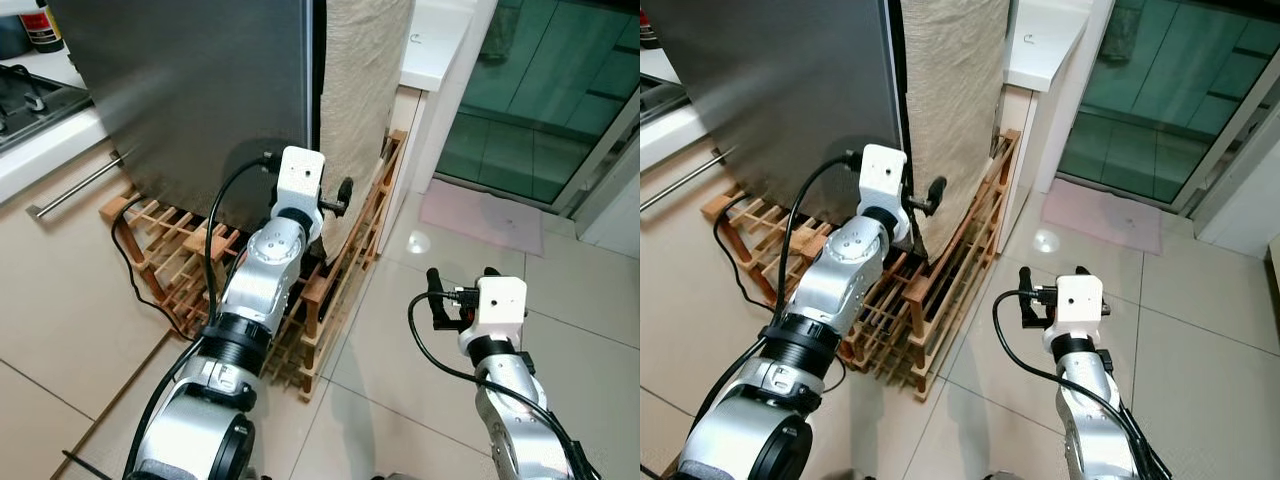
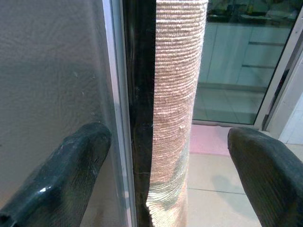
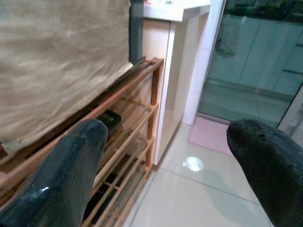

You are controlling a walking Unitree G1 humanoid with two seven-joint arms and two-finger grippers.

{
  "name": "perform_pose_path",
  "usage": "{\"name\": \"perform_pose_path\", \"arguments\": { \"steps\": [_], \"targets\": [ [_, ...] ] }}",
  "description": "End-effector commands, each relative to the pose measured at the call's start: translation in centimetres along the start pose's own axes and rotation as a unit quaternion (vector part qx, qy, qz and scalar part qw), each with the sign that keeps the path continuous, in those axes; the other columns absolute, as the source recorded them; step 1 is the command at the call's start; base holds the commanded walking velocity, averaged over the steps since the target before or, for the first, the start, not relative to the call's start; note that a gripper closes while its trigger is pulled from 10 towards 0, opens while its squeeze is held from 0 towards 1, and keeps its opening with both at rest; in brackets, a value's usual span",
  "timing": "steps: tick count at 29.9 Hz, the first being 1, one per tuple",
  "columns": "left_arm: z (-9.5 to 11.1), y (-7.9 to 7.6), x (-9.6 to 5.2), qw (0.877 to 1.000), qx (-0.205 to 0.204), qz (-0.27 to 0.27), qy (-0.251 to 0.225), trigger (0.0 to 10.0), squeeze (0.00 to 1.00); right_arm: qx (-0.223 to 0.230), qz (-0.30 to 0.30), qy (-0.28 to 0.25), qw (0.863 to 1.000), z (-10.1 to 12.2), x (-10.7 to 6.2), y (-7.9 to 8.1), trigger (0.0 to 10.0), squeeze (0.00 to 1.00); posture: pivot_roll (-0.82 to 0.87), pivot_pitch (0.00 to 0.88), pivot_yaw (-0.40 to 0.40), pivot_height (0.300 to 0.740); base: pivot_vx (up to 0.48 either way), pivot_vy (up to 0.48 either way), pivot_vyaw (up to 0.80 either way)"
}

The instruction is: Restocking fridge

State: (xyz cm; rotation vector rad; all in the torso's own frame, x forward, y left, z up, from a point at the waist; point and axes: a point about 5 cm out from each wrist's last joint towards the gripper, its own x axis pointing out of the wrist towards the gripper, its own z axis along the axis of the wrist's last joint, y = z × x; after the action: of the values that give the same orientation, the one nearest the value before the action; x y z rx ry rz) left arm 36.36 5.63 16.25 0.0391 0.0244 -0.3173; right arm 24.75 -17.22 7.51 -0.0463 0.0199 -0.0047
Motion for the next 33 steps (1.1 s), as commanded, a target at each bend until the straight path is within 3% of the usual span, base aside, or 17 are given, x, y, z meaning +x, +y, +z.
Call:
{"name": "perform_pose_path", "arguments": {
  "steps": [1, 14, 28, 33],
  "targets": [
    [1.0, -0.8, 0.6, 1.000, 0.001, -0.011, -0.013, 10.0, 0.00, 0.008, 0.002, -0.018, 1.000, 0.8, -0.1, -0.2, 10.0, 0.00, 0.01, 0.013, -0.028, 0.736, 0.000, 0.000, 0.00],
    [2.7, -2.5, 1.0, 0.999, -0.023, -0.040, -0.029, 10.0, 0.00, -0.002, 0.013, -0.012, 1.000, 0.3, -1.0, -0.2, 10.0, 0.00, 0.00, 0.019, -0.018, 0.736, 0.000, 0.000, 0.00],
    [2.0, -2.5, 0.6, 1.000, -0.013, -0.026, -0.007, 10.0, 0.00, 0.000, 0.020, -0.007, 1.000, -0.1, -0.9, 0.3, 10.0, 0.00, 0.02, 0.007, -0.017, 0.736, 0.000, 0.000, 0.00],
    [2.2, -3.9, 1.2, 0.999, -0.014, -0.049, -0.009, 10.0, 0.00, -0.001, 0.021, -0.008, 1.000, -0.1, -0.8, 0.2, 10.0, 0.00, 0.02, 0.001, -0.016, 0.736, 0.000, 0.000, 0.00]
  ]
}}
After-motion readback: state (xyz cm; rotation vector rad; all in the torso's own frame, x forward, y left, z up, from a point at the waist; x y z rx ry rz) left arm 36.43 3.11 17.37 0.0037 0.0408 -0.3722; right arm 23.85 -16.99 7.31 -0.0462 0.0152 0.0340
